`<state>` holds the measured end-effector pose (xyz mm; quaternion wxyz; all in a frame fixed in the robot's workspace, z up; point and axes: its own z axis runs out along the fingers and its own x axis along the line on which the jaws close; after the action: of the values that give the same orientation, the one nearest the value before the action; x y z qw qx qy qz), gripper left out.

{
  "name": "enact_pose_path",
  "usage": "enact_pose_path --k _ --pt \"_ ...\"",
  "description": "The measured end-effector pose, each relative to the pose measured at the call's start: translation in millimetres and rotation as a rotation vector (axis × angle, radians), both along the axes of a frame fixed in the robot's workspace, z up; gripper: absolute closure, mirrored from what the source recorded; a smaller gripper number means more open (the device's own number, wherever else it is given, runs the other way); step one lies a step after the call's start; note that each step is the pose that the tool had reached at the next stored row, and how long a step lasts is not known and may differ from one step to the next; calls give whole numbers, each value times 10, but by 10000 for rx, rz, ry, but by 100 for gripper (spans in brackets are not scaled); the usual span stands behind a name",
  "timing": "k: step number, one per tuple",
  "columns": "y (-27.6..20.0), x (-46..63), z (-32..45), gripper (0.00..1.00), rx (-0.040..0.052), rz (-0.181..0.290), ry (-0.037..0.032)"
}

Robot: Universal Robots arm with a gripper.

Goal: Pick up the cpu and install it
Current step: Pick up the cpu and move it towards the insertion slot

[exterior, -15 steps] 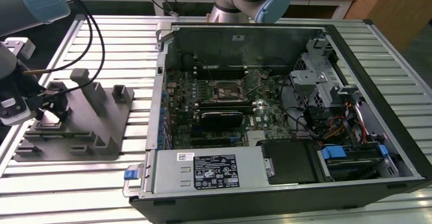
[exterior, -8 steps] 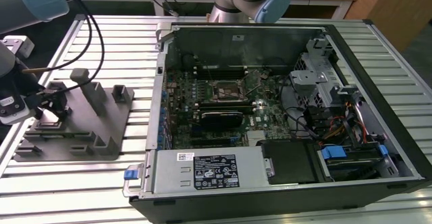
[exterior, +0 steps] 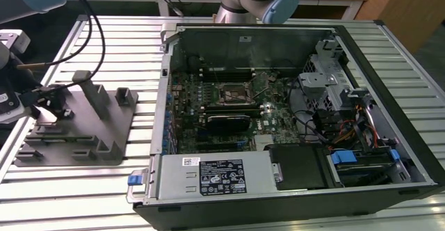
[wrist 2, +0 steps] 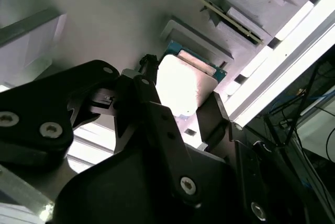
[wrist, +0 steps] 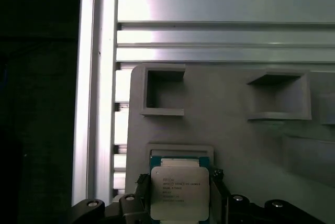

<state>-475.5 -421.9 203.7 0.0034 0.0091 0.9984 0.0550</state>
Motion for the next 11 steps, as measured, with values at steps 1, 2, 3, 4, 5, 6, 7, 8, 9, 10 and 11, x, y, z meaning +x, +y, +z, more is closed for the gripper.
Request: enact_pose_path --k 1,2,3,4,5,6,7,8,9,10,11 --pt "0 0 22 46 2 0 0" --pt "0 0 43 46 6 0 1" --pt "0 0 68 46 11 0 0" --pt "0 0 99 46 15 1 -1" --pt "0 0 132 46 18 0 -2" --pt "0 0 165 46 21 0 -1" --pt "0 0 195 46 24 0 -2" --pt "0 0 228 46 27 0 -3" --pt "0 1 257 46 30 0 -5" --pt "0 0 284 46 35 0 -3" --pt "0 0 309 46 41 0 -3"
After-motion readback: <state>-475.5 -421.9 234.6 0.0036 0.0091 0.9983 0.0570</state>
